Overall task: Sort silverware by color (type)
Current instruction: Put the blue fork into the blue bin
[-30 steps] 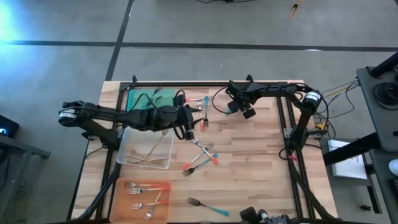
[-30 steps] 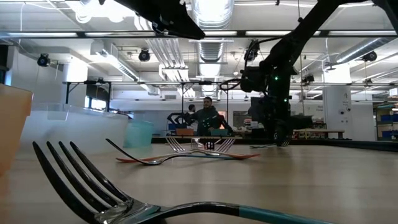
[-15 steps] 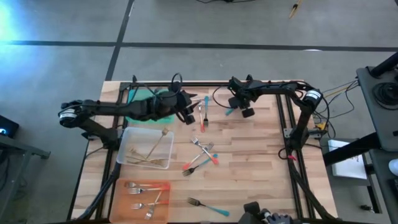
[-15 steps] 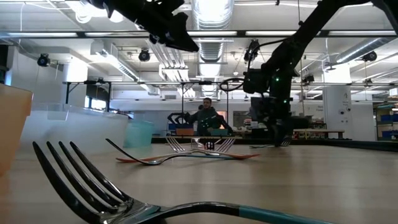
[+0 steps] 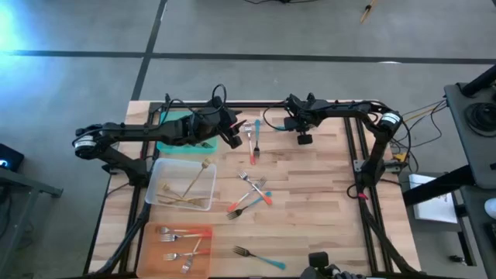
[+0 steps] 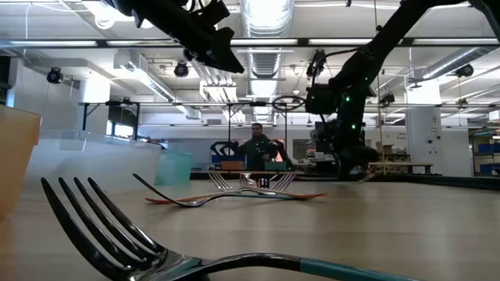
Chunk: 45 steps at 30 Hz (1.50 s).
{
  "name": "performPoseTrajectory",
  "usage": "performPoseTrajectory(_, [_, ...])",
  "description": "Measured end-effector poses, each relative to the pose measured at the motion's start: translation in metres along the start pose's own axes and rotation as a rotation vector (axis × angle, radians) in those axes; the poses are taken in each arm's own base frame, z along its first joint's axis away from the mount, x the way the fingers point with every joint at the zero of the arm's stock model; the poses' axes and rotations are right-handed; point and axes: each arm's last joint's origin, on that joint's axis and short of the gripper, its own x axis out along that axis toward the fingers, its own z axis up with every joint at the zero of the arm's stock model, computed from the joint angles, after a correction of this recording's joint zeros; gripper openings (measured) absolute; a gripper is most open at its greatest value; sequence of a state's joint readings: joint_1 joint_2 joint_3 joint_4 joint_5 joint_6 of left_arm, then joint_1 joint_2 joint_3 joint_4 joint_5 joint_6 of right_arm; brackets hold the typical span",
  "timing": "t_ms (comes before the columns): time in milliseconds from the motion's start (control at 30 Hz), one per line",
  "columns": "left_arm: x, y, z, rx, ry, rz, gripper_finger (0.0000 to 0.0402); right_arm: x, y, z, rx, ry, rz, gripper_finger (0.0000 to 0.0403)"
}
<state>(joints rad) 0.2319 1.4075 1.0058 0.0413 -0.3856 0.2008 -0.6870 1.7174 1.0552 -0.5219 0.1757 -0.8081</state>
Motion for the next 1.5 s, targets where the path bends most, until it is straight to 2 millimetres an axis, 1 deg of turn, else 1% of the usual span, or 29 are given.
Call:
performPoseTrajectory(100, [0.0,-0.001,-0.004,0.017,0.041,-0.007,0.0142,-0.016,-0.005,0.005,0.074,-0.077,-0.017,0.001])
performPoseTrajectory(233, [0.001,0.004,-0.012,0.062,0.108,0.027,0.0142,-0.033,-0.013,0.017,0.192,-0.313,0.001,0.001])
performPoseTrajectory(333, [0.007,0.021,-0.018,0.029,0.131,0.075,0.0142,-0.048,-0.02,0.026,0.249,-0.489,-0.021,0.0009])
performPoseTrajectory(467, [0.015,0.054,-0.029,-0.08,0.191,0.189,0.0142,-0.062,-0.029,0.033,0.29,-0.631,-0.088,0.0009])
performPoseTrajectory(533, [0.015,0.069,-0.035,-0.138,0.277,0.299,0.0142,-0.066,-0.032,0.036,0.294,-0.671,-0.115,0.0009])
performPoseTrajectory(633, [0.009,0.082,-0.037,-0.13,0.402,0.389,0.0142,-0.069,-0.033,0.037,0.286,-0.694,-0.135,0.0009])
performPoseTrajectory(767, [0.005,0.087,-0.033,-0.074,0.464,0.422,0.0142,-0.069,-0.033,0.037,0.29,-0.697,-0.135,0.0009])
performPoseTrajectory(833, [0.005,0.09,-0.028,-0.021,0.479,0.504,0.0142,-0.069,-0.033,0.037,0.301,-0.699,-0.132,0.0009])
performPoseTrajectory(967, [0.009,0.092,-0.026,0.129,0.59,0.678,0.0142,-0.07,-0.035,0.038,0.327,-0.715,-0.134,0.0009])
performPoseTrajectory(1033, [0.013,0.092,-0.027,0.188,0.647,0.706,0.0142,-0.071,-0.035,0.039,0.343,-0.724,-0.134,0.0009])
performPoseTrajectory(1167, [0.025,0.089,-0.03,0.25,0.732,0.683,0.0142,-0.072,-0.036,0.04,0.376,-0.747,-0.135,0.0009])
performPoseTrajectory(1300, [0.039,0.084,-0.04,0.32,0.803,0.639,0.0142,-0.073,-0.036,0.041,0.402,-0.763,-0.129,0.0009])
performPoseTrajectory(1333, [0.041,0.082,-0.044,0.327,0.81,0.597,0.0142,-0.074,-0.036,0.043,0.407,-0.775,-0.13,0.0009])
performPoseTrajectory(1400, [0.044,0.077,-0.055,0.316,0.821,0.418,0.0142,-0.077,-0.036,0.046,0.41,-0.814,-0.13,0.0009])
performPoseTrajectory(1500, [0.045,0.071,-0.071,0.175,0.698,0.085,0.0142,-0.078,-0.035,0.054,0.401,-0.893,-0.106,0.0009])
